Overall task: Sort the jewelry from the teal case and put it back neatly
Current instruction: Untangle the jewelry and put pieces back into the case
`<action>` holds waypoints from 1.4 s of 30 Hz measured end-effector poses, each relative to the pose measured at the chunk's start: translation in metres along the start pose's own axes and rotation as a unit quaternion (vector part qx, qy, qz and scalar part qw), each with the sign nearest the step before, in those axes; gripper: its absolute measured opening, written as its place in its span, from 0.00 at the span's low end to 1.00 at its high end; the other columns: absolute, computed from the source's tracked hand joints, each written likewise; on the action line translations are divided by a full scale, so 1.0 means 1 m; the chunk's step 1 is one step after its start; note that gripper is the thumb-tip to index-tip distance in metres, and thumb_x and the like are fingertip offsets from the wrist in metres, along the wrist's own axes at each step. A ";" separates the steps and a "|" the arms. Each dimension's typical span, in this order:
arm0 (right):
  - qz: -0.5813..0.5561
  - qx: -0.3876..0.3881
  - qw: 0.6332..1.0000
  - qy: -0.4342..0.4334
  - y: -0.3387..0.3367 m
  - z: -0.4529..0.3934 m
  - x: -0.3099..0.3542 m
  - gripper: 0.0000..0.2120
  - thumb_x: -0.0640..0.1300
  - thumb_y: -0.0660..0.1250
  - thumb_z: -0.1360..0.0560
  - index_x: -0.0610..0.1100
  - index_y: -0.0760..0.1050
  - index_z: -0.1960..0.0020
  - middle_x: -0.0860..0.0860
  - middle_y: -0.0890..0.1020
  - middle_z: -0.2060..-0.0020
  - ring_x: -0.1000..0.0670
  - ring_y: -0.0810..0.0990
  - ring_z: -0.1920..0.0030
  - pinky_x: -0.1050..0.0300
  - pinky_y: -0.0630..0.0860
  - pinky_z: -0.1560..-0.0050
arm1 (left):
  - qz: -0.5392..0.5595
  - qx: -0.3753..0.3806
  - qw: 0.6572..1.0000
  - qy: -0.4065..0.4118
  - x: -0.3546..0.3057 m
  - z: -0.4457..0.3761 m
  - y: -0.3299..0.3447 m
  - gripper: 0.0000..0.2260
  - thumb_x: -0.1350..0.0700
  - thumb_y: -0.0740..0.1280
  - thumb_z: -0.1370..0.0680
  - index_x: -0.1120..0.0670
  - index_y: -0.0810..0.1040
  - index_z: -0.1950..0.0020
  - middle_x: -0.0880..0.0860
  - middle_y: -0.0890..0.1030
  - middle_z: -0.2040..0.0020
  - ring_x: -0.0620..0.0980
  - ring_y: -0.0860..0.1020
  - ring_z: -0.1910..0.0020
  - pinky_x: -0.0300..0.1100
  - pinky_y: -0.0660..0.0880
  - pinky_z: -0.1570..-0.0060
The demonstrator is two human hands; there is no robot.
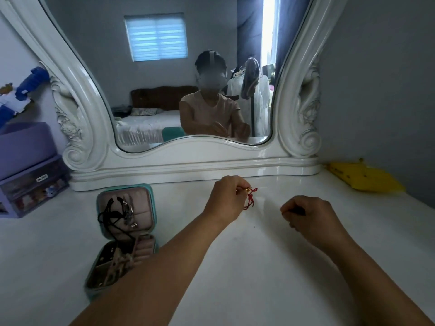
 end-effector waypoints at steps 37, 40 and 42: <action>0.053 0.071 0.985 -0.150 0.044 0.026 0.043 0.04 0.44 0.68 0.28 0.46 0.80 0.54 0.58 0.75 0.62 0.58 0.73 0.64 0.73 0.67 0.60 | -0.063 -0.041 0.997 -0.024 0.050 0.070 -0.060 0.09 0.63 0.66 0.26 0.50 0.83 0.55 0.46 0.81 0.57 0.46 0.78 0.61 0.39 0.76 0.56; 0.052 0.134 0.974 -0.177 0.081 0.027 0.067 0.06 0.44 0.67 0.27 0.44 0.80 0.52 0.59 0.73 0.63 0.58 0.72 0.61 0.67 0.68 0.59 | 0.025 -0.107 0.991 -0.074 0.062 0.079 -0.077 0.13 0.64 0.65 0.25 0.46 0.80 0.59 0.44 0.81 0.58 0.39 0.79 0.62 0.33 0.73 0.61; 0.049 0.163 0.968 -0.182 0.102 0.026 0.078 0.08 0.43 0.66 0.27 0.43 0.79 0.50 0.57 0.73 0.62 0.56 0.73 0.59 0.65 0.70 0.56 | 0.063 -0.149 0.982 -0.092 0.067 0.085 -0.086 0.15 0.65 0.64 0.25 0.44 0.79 0.60 0.42 0.81 0.60 0.36 0.78 0.63 0.33 0.73 0.59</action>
Point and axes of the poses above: each hand's wrist, its own z-axis away from the middle knuckle, its own y-axis out of the palm, x = y × z, the point moved 2 cm from there along -z, towards the middle knuckle
